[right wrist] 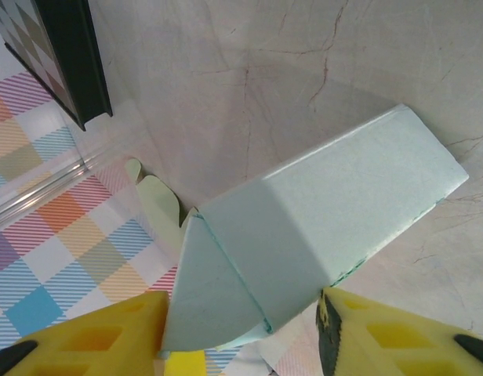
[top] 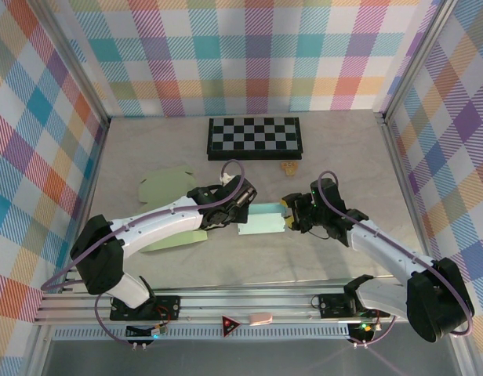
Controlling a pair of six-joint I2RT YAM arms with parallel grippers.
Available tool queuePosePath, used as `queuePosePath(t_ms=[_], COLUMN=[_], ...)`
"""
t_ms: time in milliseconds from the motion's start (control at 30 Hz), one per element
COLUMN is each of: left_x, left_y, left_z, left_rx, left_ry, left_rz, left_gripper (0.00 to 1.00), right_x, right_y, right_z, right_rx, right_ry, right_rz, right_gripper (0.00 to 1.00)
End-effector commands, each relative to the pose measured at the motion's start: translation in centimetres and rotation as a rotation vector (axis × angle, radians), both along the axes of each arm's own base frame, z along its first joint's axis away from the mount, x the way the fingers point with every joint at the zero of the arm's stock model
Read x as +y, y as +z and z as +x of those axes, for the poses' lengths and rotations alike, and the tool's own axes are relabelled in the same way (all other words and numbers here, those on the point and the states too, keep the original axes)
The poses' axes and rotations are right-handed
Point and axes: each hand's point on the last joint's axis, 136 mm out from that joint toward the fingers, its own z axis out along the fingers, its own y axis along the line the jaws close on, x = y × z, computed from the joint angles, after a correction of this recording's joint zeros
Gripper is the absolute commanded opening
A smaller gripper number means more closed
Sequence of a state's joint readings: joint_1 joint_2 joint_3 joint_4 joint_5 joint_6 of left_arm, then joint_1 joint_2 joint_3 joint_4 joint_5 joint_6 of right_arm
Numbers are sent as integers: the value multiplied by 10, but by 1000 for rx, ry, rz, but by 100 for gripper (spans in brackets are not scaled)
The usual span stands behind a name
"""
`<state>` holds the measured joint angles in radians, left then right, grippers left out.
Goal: Fold the paper box
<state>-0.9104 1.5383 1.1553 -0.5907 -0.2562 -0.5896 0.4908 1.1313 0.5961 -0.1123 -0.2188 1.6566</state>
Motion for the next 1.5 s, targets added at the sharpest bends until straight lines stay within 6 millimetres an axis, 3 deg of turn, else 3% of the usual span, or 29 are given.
queuePosePath(t_ms=[0, 167, 367, 500, 633, 900, 1200, 1467], left_x=[-2, 0, 8, 21, 20, 5, 8, 9], left_y=[12, 33, 58, 44, 30, 8, -7, -17], left_z=[-6, -14, -22, -18, -10, -2, -5, -8], left_rx=[-23, -22, 47, 248, 363, 415, 435, 456], left_ry=[7, 28, 134, 319, 448, 474, 490, 491], left_rz=[-45, -122, -260, -403, -557, -650, -640, -628], left_gripper=[14, 35, 52, 53, 54, 52, 50, 43], right_x=[-2, -5, -6, -6, -6, -8, -9, -10], right_y=[-9, -14, -20, -21, -23, -26, -29, -30], right_z=[-1, -4, -7, -7, -7, -12, -14, -16], right_rx=[20, 31, 47, 48, 56, 72, 83, 96], right_ry=[-13, -7, 0, 8, 19, 23, 27, 27], right_rz=[-2, -21, -38, -47, -61, -71, -76, -86], right_gripper=[48, 45, 42, 41, 39, 37, 36, 35])
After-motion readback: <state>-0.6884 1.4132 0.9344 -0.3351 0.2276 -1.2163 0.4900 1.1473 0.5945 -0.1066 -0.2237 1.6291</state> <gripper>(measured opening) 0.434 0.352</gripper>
